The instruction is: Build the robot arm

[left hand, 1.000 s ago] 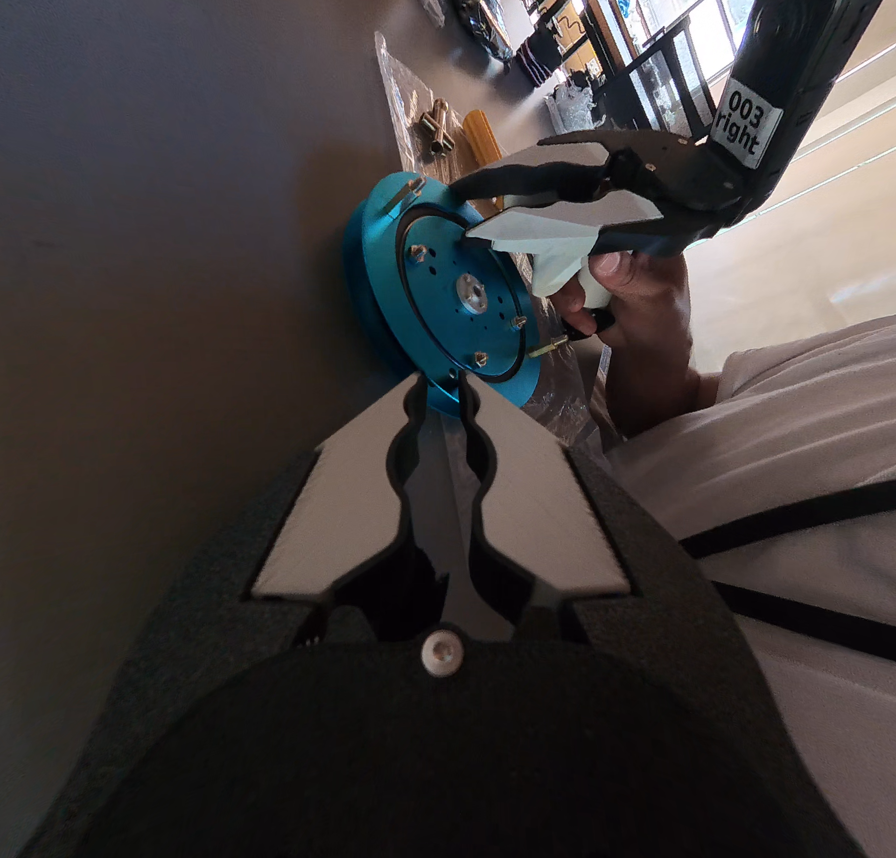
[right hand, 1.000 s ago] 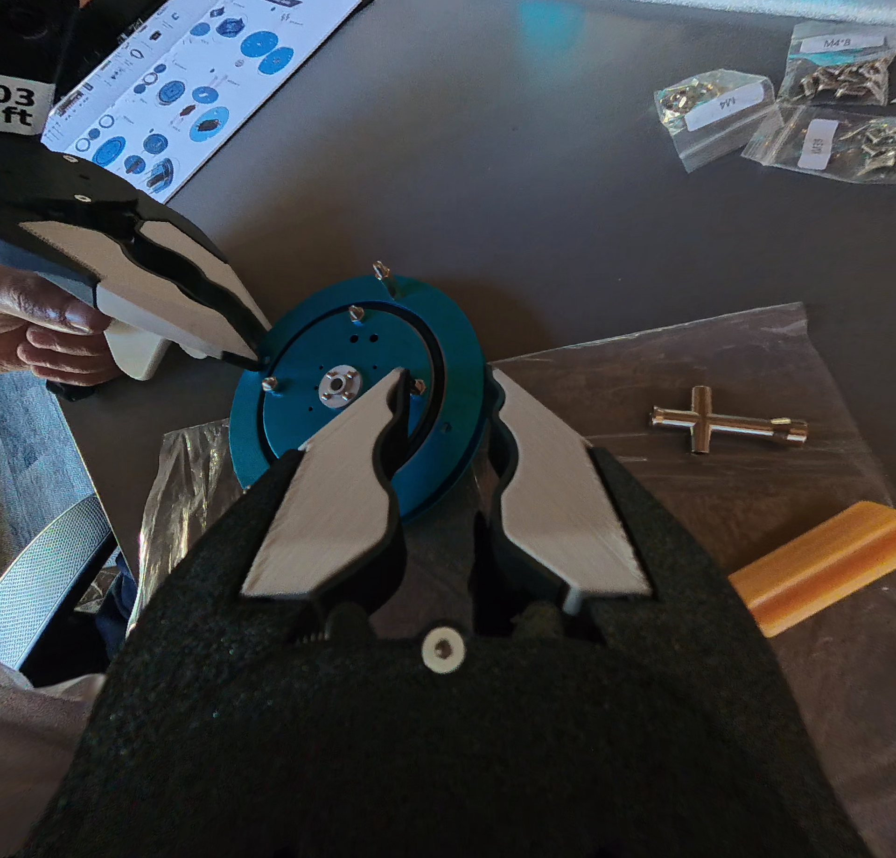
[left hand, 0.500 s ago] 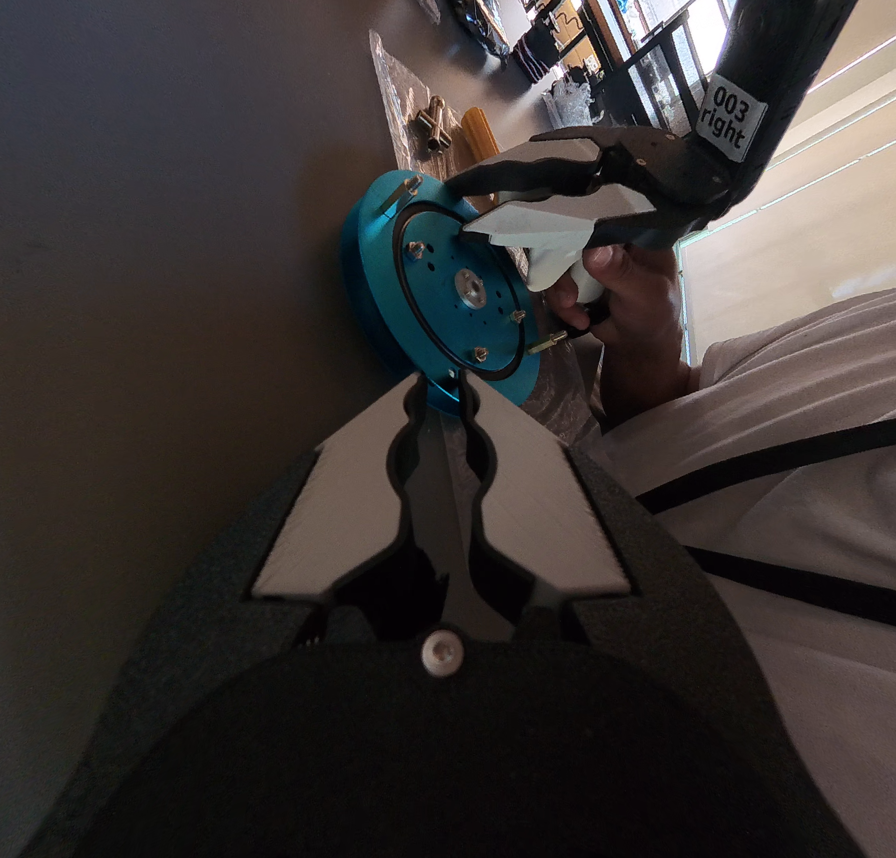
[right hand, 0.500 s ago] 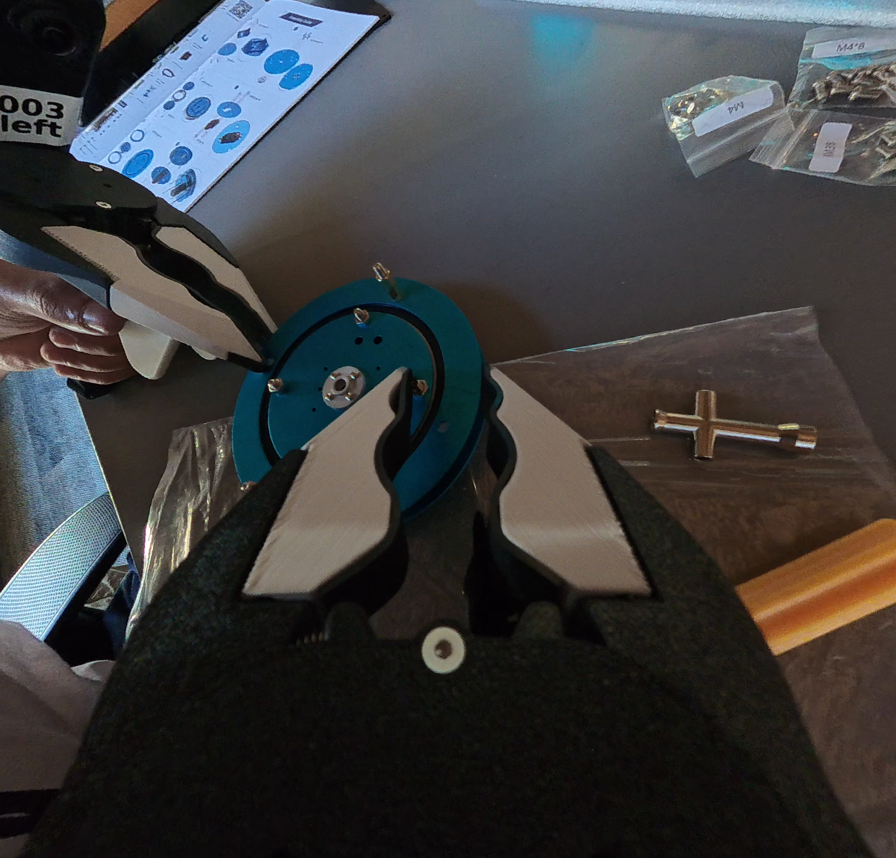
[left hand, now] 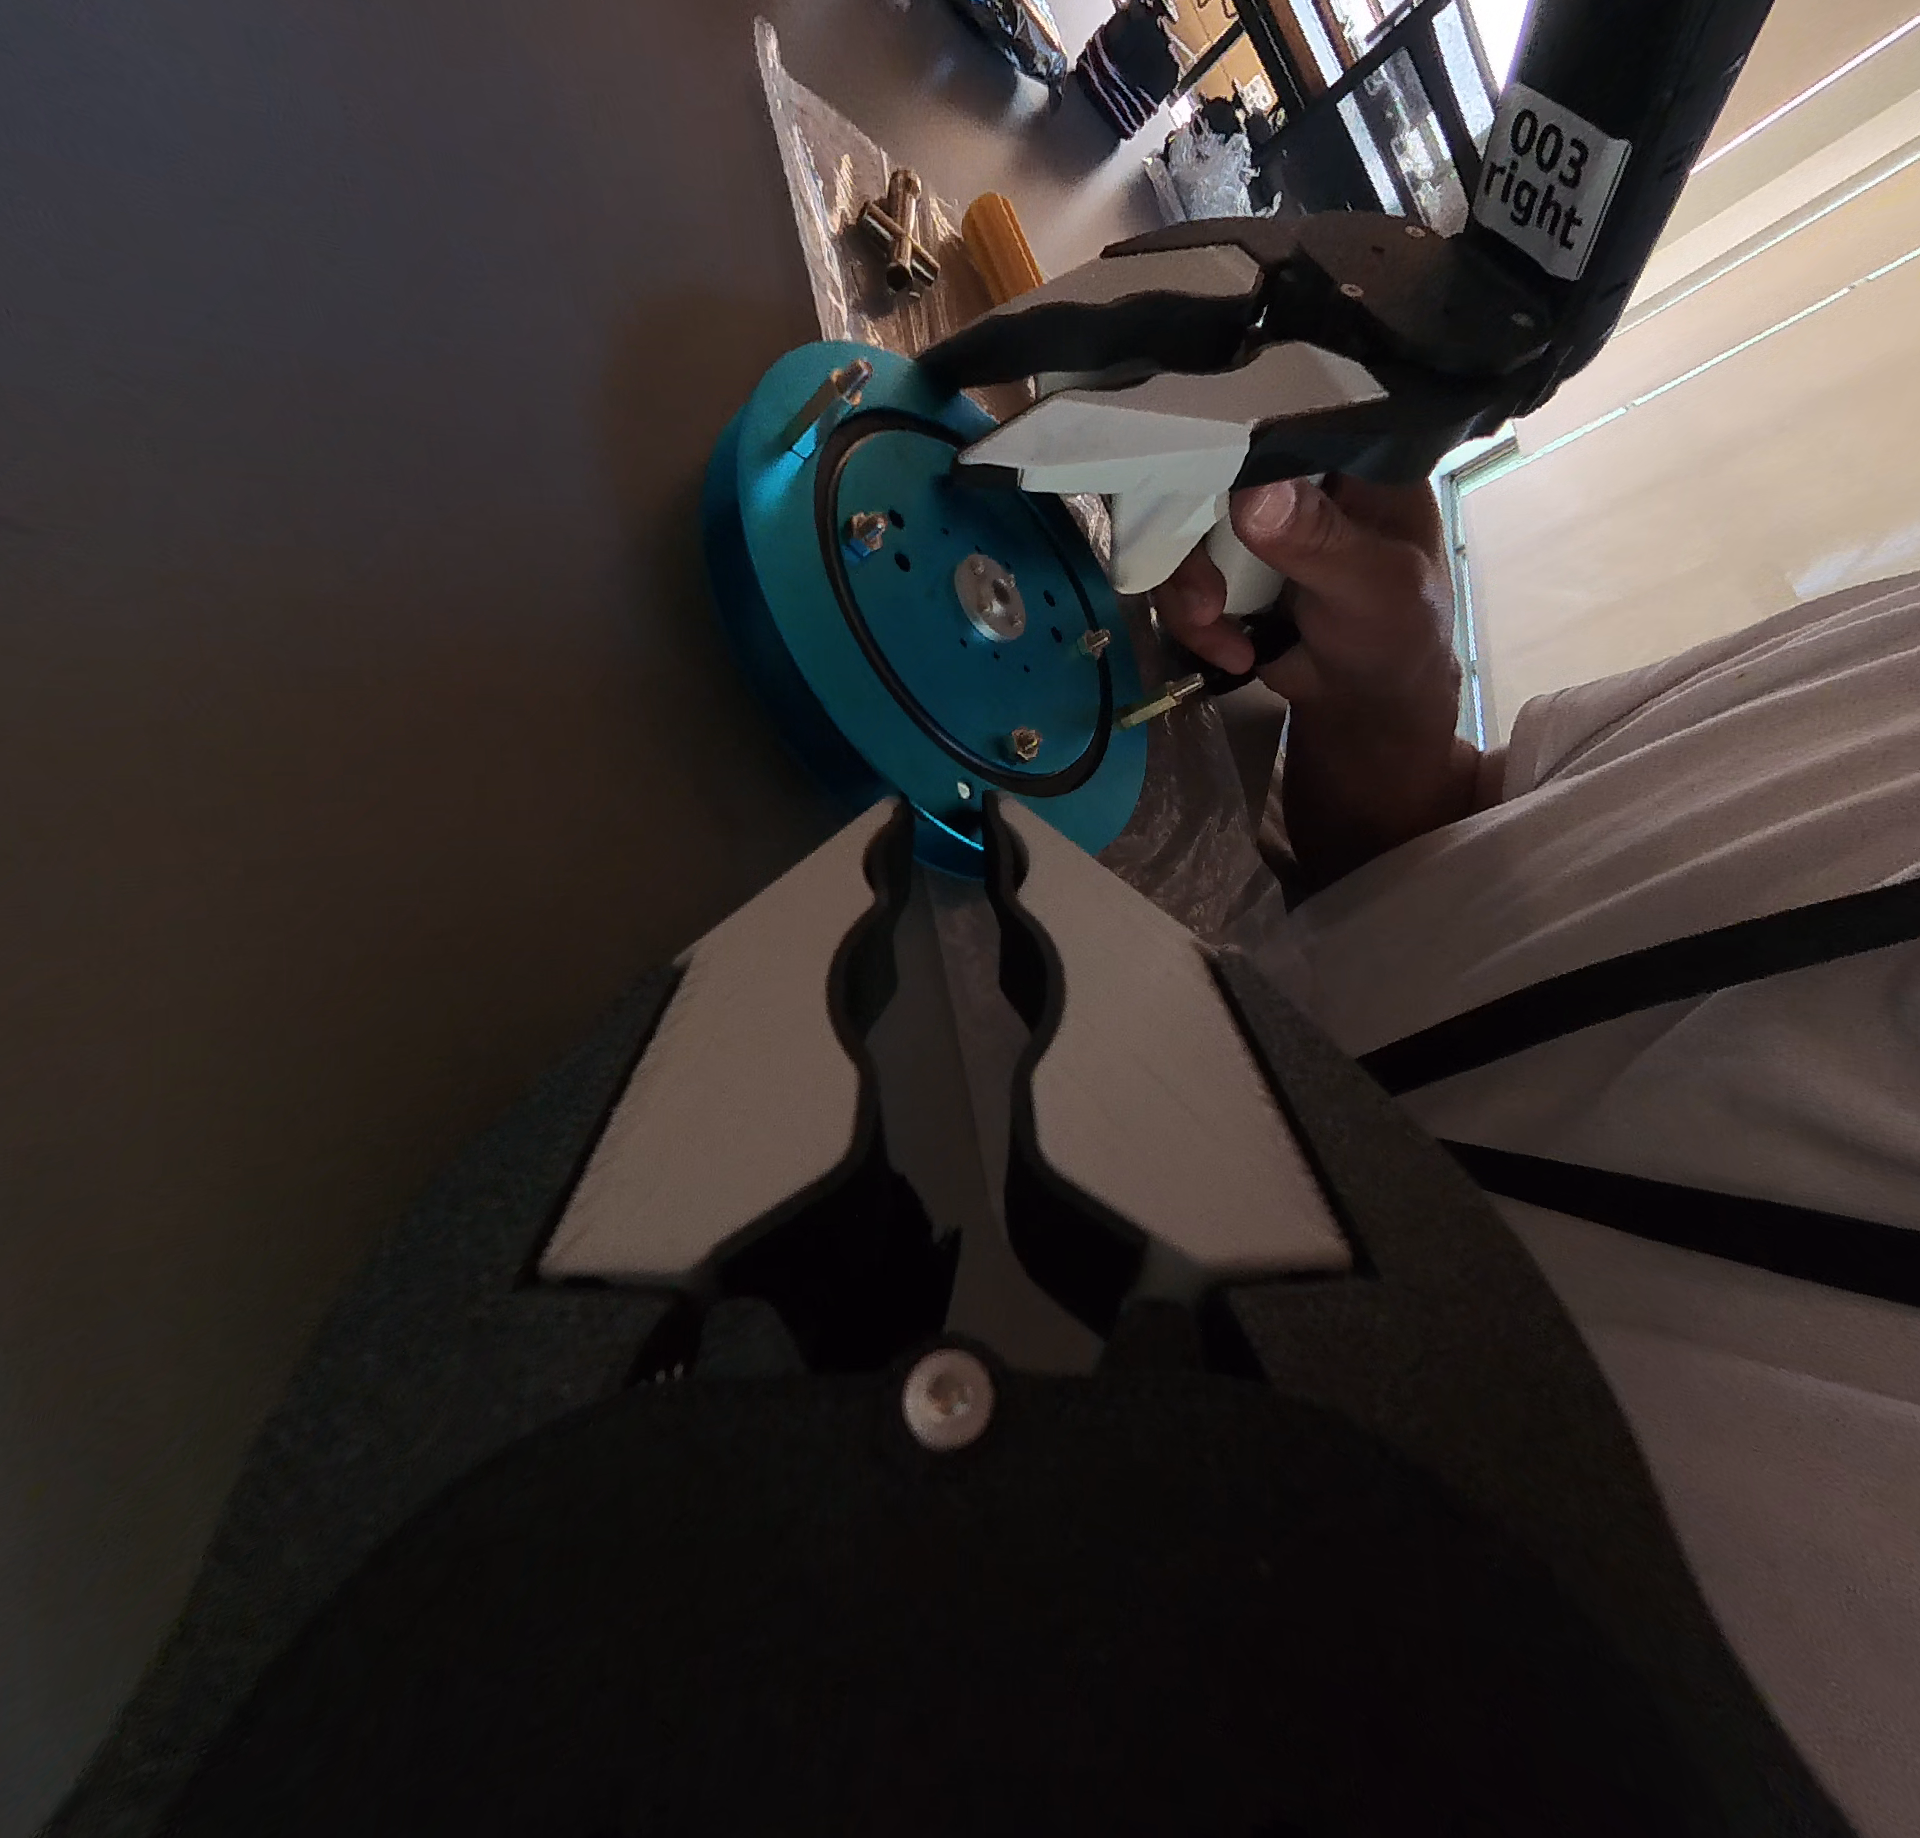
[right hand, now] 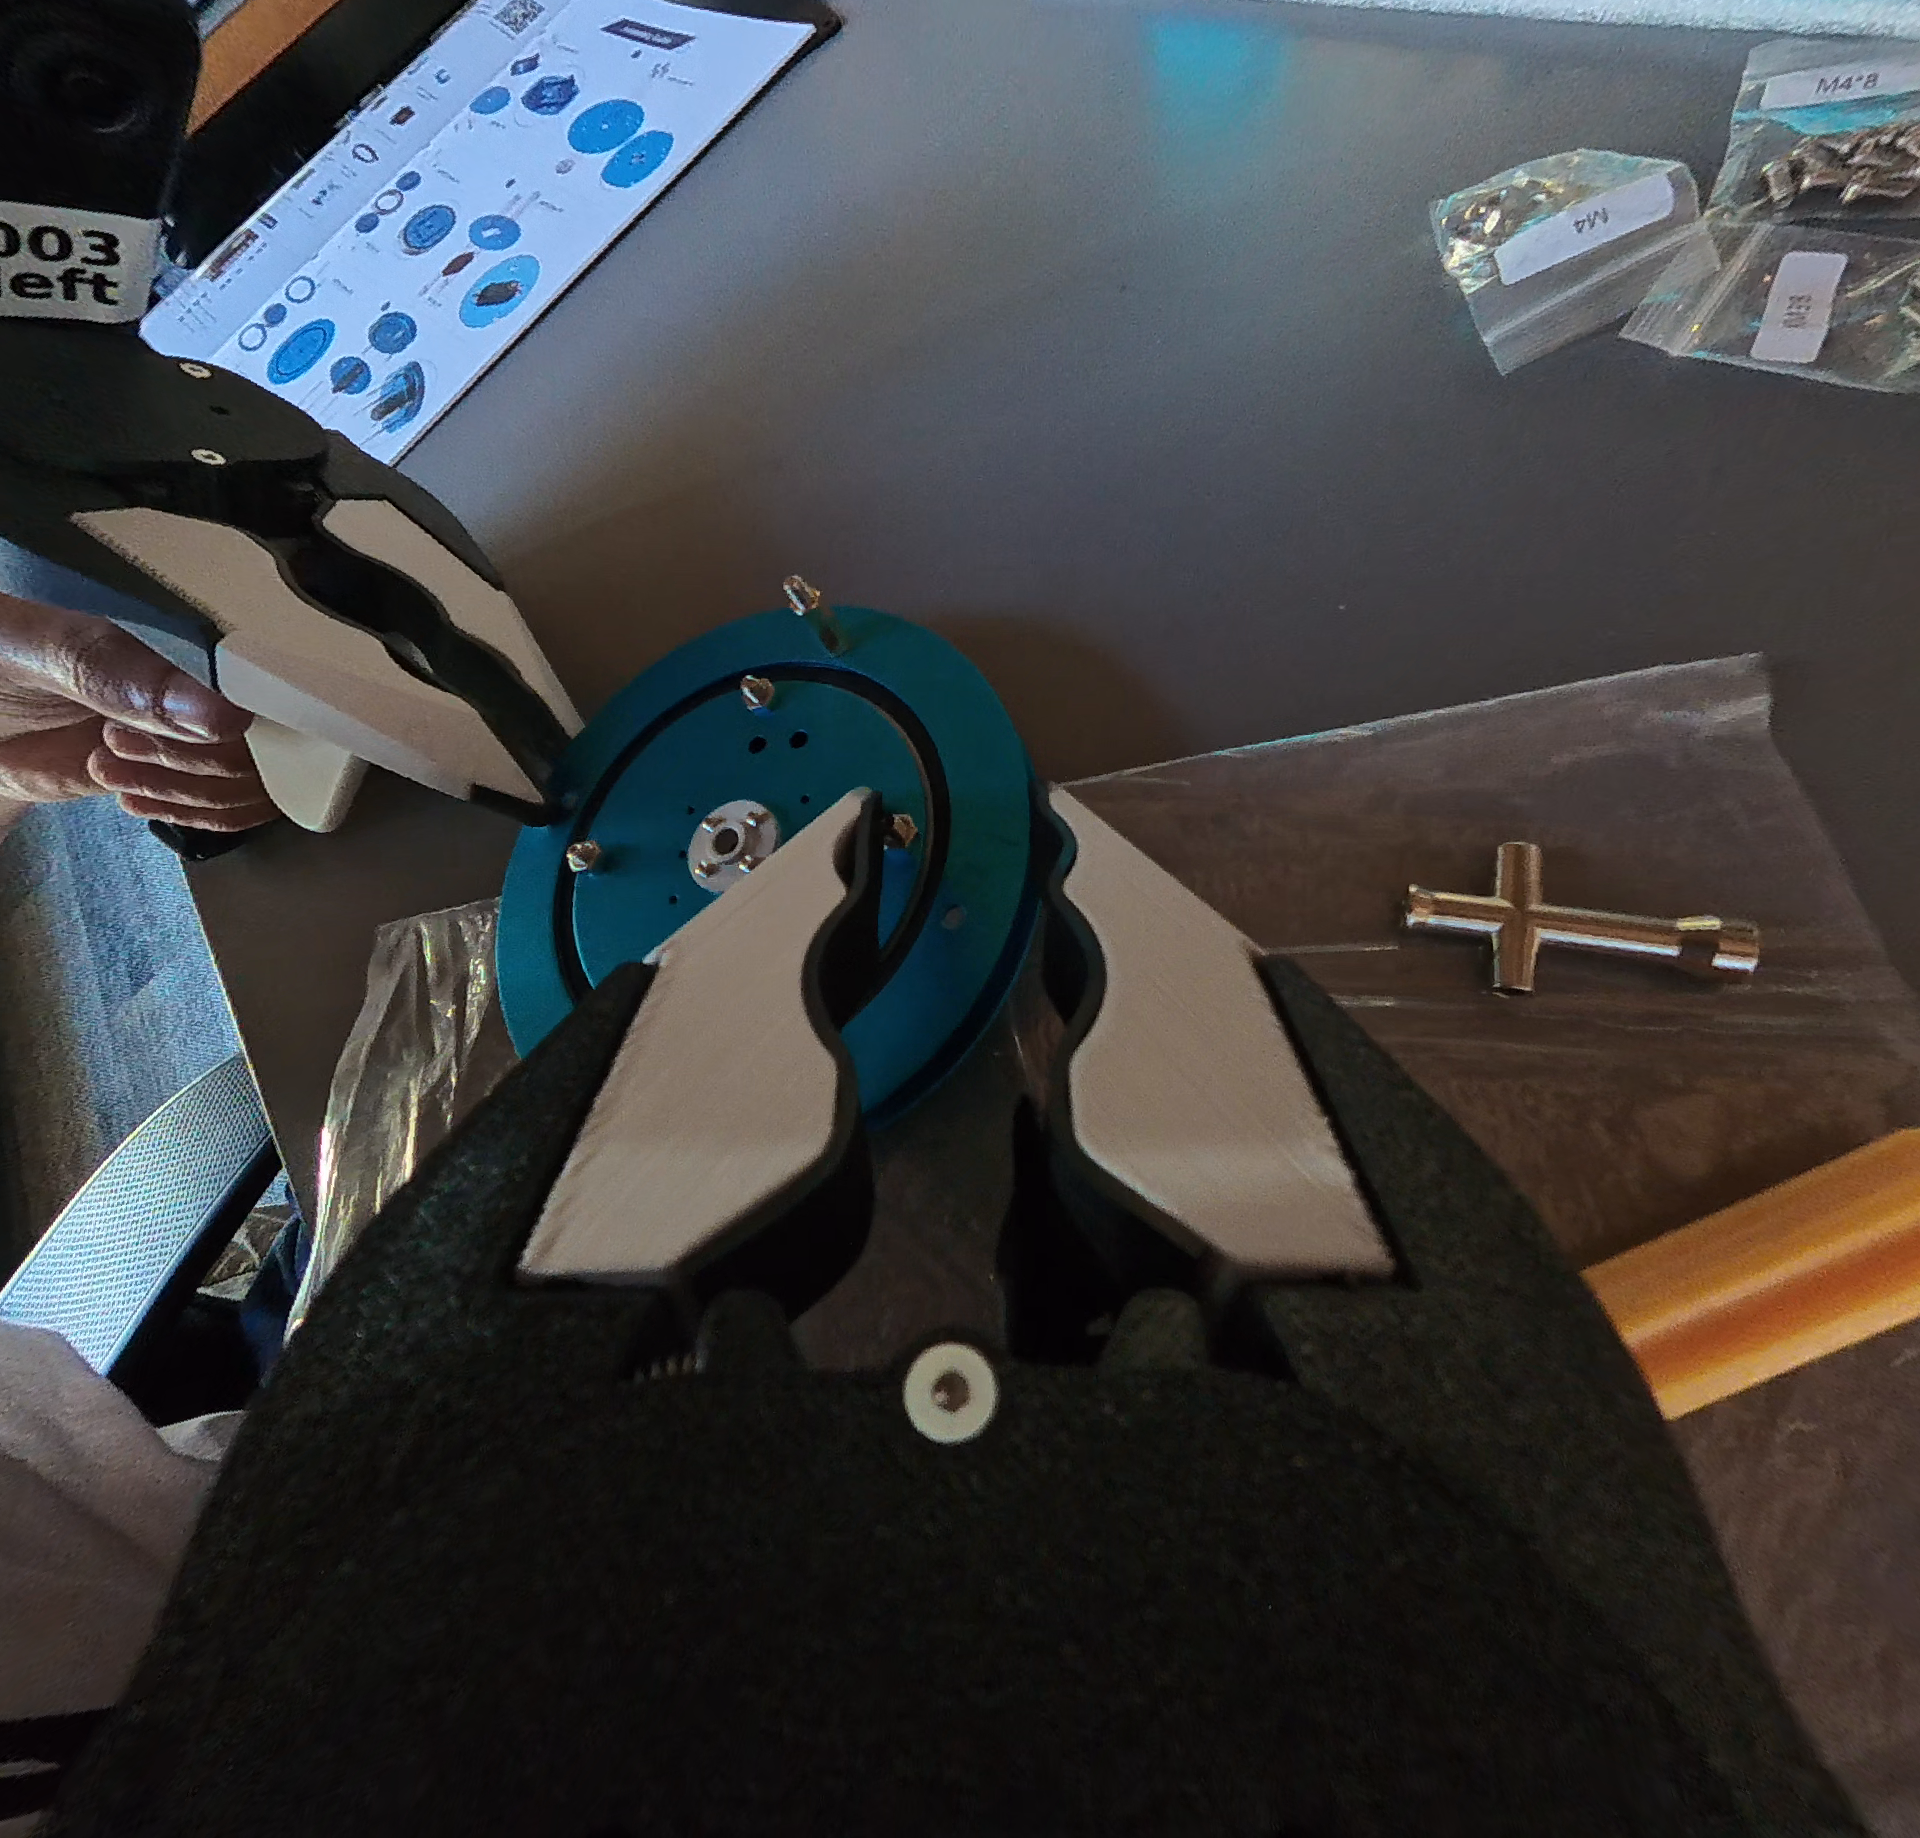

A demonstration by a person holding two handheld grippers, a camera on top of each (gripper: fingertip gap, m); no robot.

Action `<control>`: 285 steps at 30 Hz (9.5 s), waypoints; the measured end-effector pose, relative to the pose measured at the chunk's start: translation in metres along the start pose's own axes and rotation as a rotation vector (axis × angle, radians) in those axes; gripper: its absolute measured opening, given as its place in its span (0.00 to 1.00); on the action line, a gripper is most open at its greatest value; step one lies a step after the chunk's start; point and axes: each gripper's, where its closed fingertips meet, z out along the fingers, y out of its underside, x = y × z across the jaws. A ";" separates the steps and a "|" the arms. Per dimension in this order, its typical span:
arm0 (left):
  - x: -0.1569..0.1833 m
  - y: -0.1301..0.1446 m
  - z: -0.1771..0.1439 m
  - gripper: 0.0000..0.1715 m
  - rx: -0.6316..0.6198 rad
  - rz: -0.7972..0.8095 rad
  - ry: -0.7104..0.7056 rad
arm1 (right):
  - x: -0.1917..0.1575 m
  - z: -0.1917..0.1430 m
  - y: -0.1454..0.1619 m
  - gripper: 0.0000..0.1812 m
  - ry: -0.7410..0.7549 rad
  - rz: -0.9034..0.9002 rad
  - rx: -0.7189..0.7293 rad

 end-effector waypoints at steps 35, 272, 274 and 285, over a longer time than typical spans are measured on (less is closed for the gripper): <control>-0.013 -0.016 0.012 0.34 -0.086 0.419 -0.266 | -0.005 -0.021 0.018 0.21 -0.344 -0.203 -0.163; 0.002 -0.031 0.011 0.01 0.129 0.420 -0.448 | -0.046 -0.032 -0.014 0.09 0.382 -0.861 0.133; 0.004 -0.033 0.010 0.01 0.150 0.414 -0.440 | -0.045 -0.033 -0.015 0.09 0.371 -0.840 0.137; 0.011 -0.036 0.010 0.01 0.187 0.402 -0.421 | -0.042 -0.036 -0.018 0.08 0.351 -0.809 0.147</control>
